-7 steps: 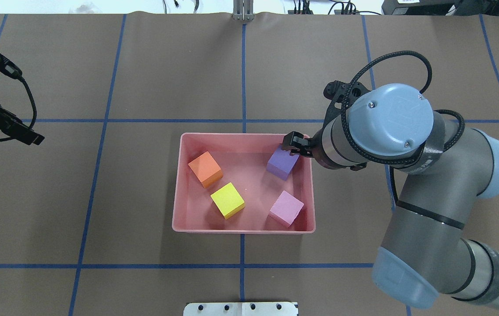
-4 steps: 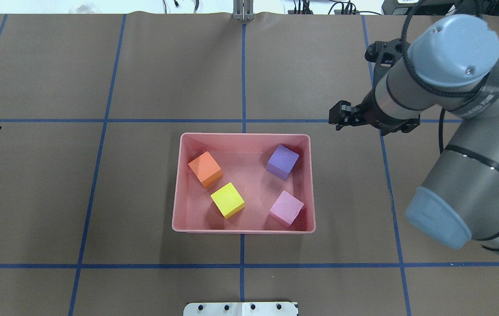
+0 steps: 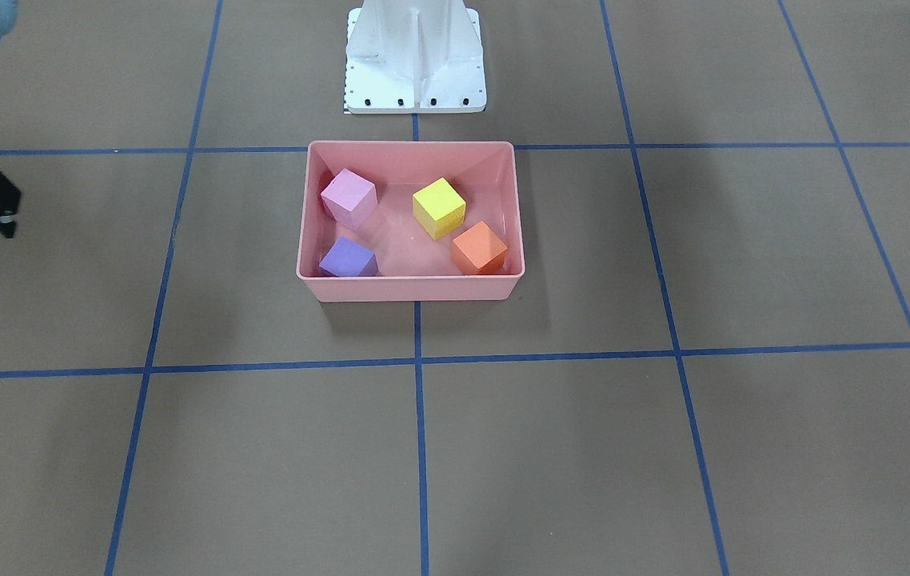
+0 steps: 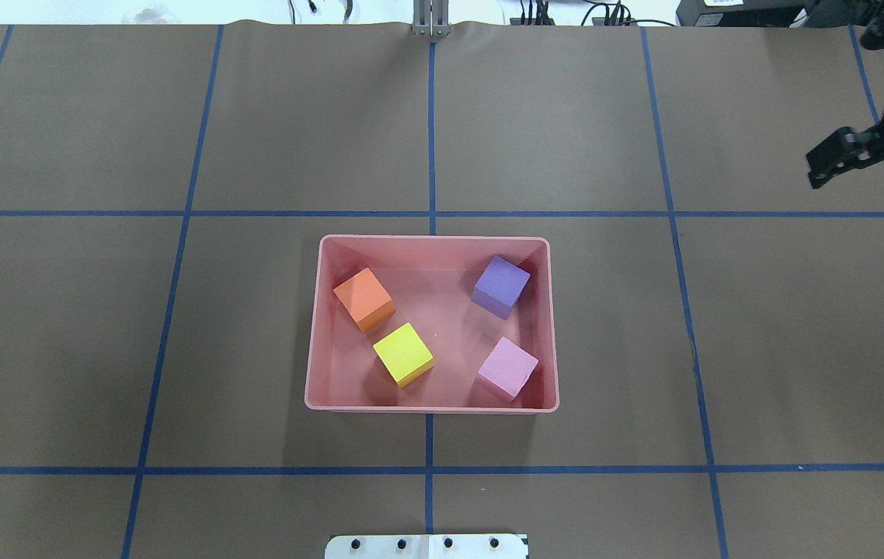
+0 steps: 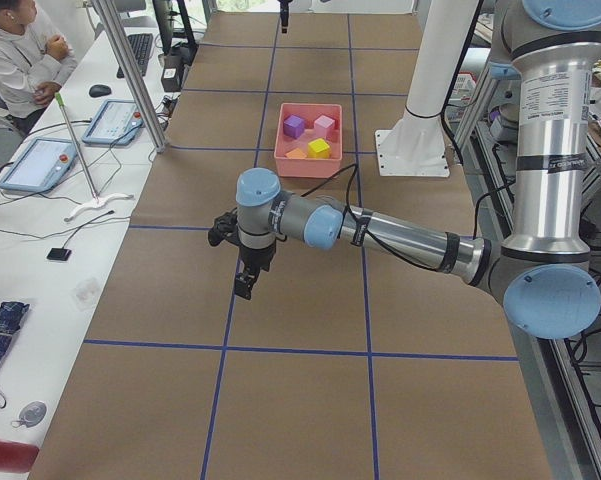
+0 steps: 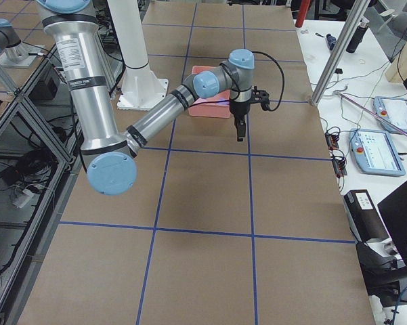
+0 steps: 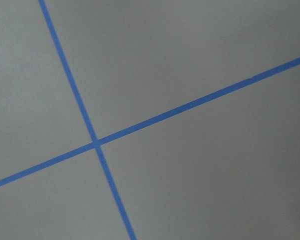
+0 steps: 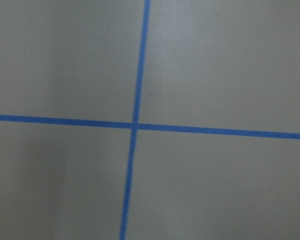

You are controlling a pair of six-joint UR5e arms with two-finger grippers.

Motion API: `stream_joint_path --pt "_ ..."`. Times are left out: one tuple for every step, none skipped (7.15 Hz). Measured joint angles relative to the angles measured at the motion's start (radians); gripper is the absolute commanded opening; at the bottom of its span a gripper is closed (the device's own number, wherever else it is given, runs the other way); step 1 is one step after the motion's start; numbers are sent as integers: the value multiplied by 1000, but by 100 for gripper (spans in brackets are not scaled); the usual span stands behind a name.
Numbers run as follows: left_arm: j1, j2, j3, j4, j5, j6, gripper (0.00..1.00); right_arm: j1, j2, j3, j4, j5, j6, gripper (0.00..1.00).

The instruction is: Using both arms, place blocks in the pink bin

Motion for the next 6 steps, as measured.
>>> stream_joint_path --pt "-28 13 22 3 -3 34 100 111 -44 -61 1 43 -196 100" --pt "-46 32 31 7 -20 46 100 208 -75 -128 2 77 -371 99" --pt "-75 46 35 36 -73 49 100 273 -99 -186 3 90 -487 99" --pt "-120 53 38 82 -129 51 100 303 -122 -222 8 92 -536 99" --pt "-155 56 40 106 -158 57 100 313 -150 -241 31 92 -543 99" --pt "-179 56 39 116 -167 62 100 316 -181 -249 76 92 -515 99"
